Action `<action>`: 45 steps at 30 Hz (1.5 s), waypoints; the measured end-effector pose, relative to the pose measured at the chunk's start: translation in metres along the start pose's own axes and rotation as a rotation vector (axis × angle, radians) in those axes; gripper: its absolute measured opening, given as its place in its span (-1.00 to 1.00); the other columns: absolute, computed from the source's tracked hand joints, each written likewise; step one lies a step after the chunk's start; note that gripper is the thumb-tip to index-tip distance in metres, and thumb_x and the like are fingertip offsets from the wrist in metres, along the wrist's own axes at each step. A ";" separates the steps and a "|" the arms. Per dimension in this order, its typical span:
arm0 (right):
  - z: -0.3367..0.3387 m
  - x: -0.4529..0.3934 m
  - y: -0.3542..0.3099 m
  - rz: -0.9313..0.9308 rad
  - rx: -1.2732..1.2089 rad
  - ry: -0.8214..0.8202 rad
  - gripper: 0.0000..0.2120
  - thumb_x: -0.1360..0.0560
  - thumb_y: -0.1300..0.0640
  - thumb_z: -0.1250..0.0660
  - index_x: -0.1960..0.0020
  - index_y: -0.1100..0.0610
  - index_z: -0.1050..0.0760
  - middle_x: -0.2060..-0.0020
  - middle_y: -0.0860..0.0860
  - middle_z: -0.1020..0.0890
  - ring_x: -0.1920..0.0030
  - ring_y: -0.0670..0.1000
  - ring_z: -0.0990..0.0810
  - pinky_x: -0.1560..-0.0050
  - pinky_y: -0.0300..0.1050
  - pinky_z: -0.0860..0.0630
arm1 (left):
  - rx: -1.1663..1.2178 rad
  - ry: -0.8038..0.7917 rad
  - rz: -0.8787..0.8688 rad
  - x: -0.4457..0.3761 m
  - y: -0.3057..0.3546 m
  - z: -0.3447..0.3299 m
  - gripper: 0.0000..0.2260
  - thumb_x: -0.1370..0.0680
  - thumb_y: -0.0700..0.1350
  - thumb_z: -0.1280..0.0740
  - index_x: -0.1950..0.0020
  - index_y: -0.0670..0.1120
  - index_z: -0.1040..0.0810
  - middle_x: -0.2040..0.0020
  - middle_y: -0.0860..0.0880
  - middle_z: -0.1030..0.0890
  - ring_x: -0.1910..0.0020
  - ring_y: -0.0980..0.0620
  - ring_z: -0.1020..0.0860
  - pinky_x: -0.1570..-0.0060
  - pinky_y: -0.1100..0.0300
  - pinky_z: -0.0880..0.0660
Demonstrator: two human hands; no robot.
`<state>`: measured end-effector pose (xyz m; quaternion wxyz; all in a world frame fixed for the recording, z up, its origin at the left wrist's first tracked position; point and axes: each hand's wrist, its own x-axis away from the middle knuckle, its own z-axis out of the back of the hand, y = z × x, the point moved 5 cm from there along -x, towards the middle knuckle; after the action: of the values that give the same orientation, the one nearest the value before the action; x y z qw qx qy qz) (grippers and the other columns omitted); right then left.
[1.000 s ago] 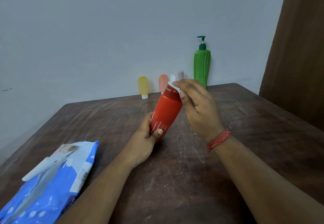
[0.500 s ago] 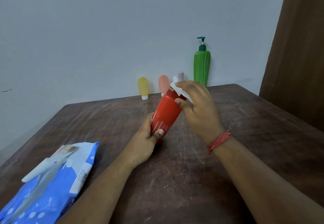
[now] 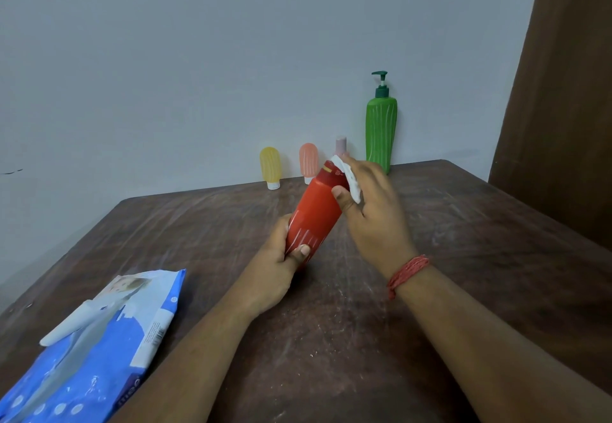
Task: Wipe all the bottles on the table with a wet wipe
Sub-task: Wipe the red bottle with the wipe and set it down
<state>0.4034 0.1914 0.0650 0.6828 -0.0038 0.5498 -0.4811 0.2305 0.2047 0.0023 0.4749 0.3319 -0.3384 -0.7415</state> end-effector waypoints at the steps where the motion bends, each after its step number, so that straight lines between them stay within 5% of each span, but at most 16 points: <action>1: -0.001 0.002 -0.001 -0.017 -0.009 0.001 -0.53 -0.63 -0.11 -0.19 -0.49 0.04 -0.33 -0.30 -0.06 -0.43 -0.32 -0.09 -0.40 -0.30 -0.14 -0.41 | 0.011 0.001 -0.001 0.000 0.000 0.000 -0.50 -0.67 0.02 -0.24 -0.52 0.24 -0.06 -0.33 0.15 -0.35 -0.32 0.10 -0.37 -0.23 0.13 -0.36; 6: -0.009 0.012 -0.009 -0.157 -0.344 -0.032 -0.38 -0.58 -0.28 0.01 -0.54 -0.02 -0.27 -0.42 -0.16 -0.35 -0.40 -0.26 -0.33 -0.29 -0.40 -0.33 | 0.099 0.017 0.004 0.001 -0.003 0.003 -0.56 -0.66 0.01 -0.25 -0.44 0.29 -0.11 -0.33 0.16 -0.37 -0.32 0.09 -0.38 -0.26 0.11 -0.35; 9: -0.007 0.009 0.000 -0.199 -0.446 0.116 -0.67 -0.68 -0.01 -0.14 -0.40 -0.04 -0.46 -0.31 -0.16 -0.53 -0.34 -0.20 -0.45 -0.34 -0.18 -0.43 | 0.095 0.013 0.019 0.001 -0.005 0.003 -0.56 -0.67 0.00 -0.24 -0.44 0.29 -0.11 -0.34 0.17 -0.37 -0.32 0.10 -0.38 -0.25 0.10 -0.36; 11: -0.008 0.012 0.006 -0.274 -0.488 0.189 -0.81 -0.64 0.12 -0.26 -0.16 -0.12 -0.56 -0.05 -0.20 -0.66 -0.14 -0.19 -0.60 -0.19 -0.10 -0.57 | 0.094 0.019 0.022 0.000 -0.007 0.003 -0.57 -0.67 0.00 -0.24 -0.42 0.32 -0.12 -0.32 0.18 -0.39 -0.28 0.14 -0.40 -0.17 0.16 -0.38; 14: -0.012 0.015 0.010 -0.347 -0.471 0.183 -0.82 -0.58 0.18 -0.34 0.08 -0.10 -0.56 0.17 -0.18 -0.69 0.10 -0.15 -0.67 0.03 -0.11 -0.64 | 0.113 0.035 0.037 0.000 -0.008 0.005 -0.54 -0.67 0.01 -0.24 -0.49 0.27 -0.12 -0.35 0.17 -0.41 -0.30 0.12 -0.41 -0.23 0.11 -0.39; 18: -0.002 0.007 0.012 -0.352 -0.543 0.277 -0.80 -0.59 0.17 -0.33 0.09 -0.12 -0.58 0.18 -0.16 -0.69 0.10 -0.14 -0.66 0.06 -0.21 -0.60 | 0.079 -0.008 0.010 0.000 -0.006 0.001 -0.57 -0.68 0.04 -0.22 -0.44 0.33 -0.10 -0.30 0.21 -0.41 -0.25 0.21 -0.42 -0.13 0.22 -0.38; 22: -0.017 0.016 0.008 -0.350 -0.483 0.087 -0.85 -0.61 0.10 -0.31 0.10 -0.06 -0.60 0.16 -0.09 -0.69 0.07 -0.13 -0.66 0.04 -0.20 -0.59 | 0.116 0.009 0.021 0.001 -0.006 0.004 -0.56 -0.67 0.06 -0.23 -0.45 0.32 -0.09 -0.33 0.20 -0.40 -0.28 0.17 -0.41 -0.20 0.17 -0.38; 25: -0.003 0.007 0.018 -0.378 -0.448 0.233 -0.85 -0.60 0.10 -0.33 0.14 -0.01 -0.59 0.22 -0.02 -0.66 0.17 -0.11 -0.61 0.13 -0.12 -0.57 | 0.059 -0.019 0.013 0.002 -0.002 0.001 -0.56 -0.68 0.04 -0.21 -0.47 0.29 -0.07 -0.34 0.17 -0.39 -0.28 0.13 -0.40 -0.15 0.17 -0.36; 28: -0.001 0.007 0.012 -0.195 -0.230 0.246 -0.81 -0.52 0.20 -0.40 0.20 -0.02 -0.49 0.22 -0.04 -0.55 0.22 -0.15 -0.52 0.19 -0.25 -0.48 | 0.062 -0.002 0.007 0.001 -0.002 0.000 -0.54 -0.68 0.04 -0.21 -0.52 0.23 -0.09 -0.36 0.12 -0.42 -0.26 0.14 -0.43 -0.10 0.24 -0.38; 30: -0.013 0.016 -0.003 0.007 -0.015 0.149 -0.82 -0.47 0.31 -0.40 0.13 0.05 -0.52 0.17 -0.08 -0.51 0.18 -0.24 -0.46 0.18 -0.37 -0.38 | 0.091 0.008 0.014 0.000 -0.004 0.000 -0.53 -0.67 0.04 -0.22 -0.52 0.23 -0.11 -0.37 0.12 -0.43 -0.29 0.12 -0.42 -0.14 0.23 -0.39; 34: -0.003 0.004 -0.009 0.051 0.081 0.189 -0.69 -0.56 0.27 -0.27 -0.26 0.06 -0.54 0.02 -0.01 -0.51 0.07 -0.08 -0.49 0.10 -0.21 -0.50 | 0.072 0.002 0.020 0.000 -0.003 -0.001 -0.52 -0.68 0.05 -0.21 -0.55 0.20 -0.09 -0.40 0.12 -0.39 -0.35 0.06 -0.38 -0.29 0.10 -0.36; 38: -0.015 0.009 -0.015 0.255 0.359 0.033 -0.71 -0.58 0.21 -0.23 -0.27 0.13 -0.54 0.05 0.03 -0.46 0.11 -0.02 -0.44 0.21 -0.01 -0.55 | 0.104 0.025 0.034 -0.002 -0.004 0.000 -0.53 -0.68 0.04 -0.22 -0.54 0.20 -0.12 -0.40 0.13 -0.40 -0.37 0.07 -0.39 -0.35 0.03 -0.38; 42: -0.020 0.003 -0.012 0.286 0.534 0.010 -0.53 -0.51 0.32 -0.36 -0.41 0.18 -0.42 -0.20 0.11 -0.46 -0.14 0.10 -0.45 0.01 0.01 -0.59 | 0.093 0.034 0.029 0.000 -0.003 0.000 -0.56 -0.68 0.03 -0.22 -0.52 0.21 -0.14 -0.31 0.16 -0.42 -0.26 0.13 -0.42 -0.15 0.19 -0.36; 45: -0.022 0.005 -0.018 0.308 0.539 0.063 -0.54 -0.54 0.31 -0.26 -0.43 0.19 -0.39 -0.27 0.11 -0.44 -0.19 0.12 -0.37 -0.14 -0.02 -0.49 | 0.080 0.041 0.019 0.000 -0.003 0.000 -0.55 -0.68 0.03 -0.22 -0.53 0.17 -0.14 -0.35 0.12 -0.44 -0.30 0.07 -0.44 -0.18 0.16 -0.40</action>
<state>0.3752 0.1899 0.0620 0.7068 0.2755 0.4173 -0.5004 0.2292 0.2062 -0.0002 0.4751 0.3625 -0.3612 -0.7159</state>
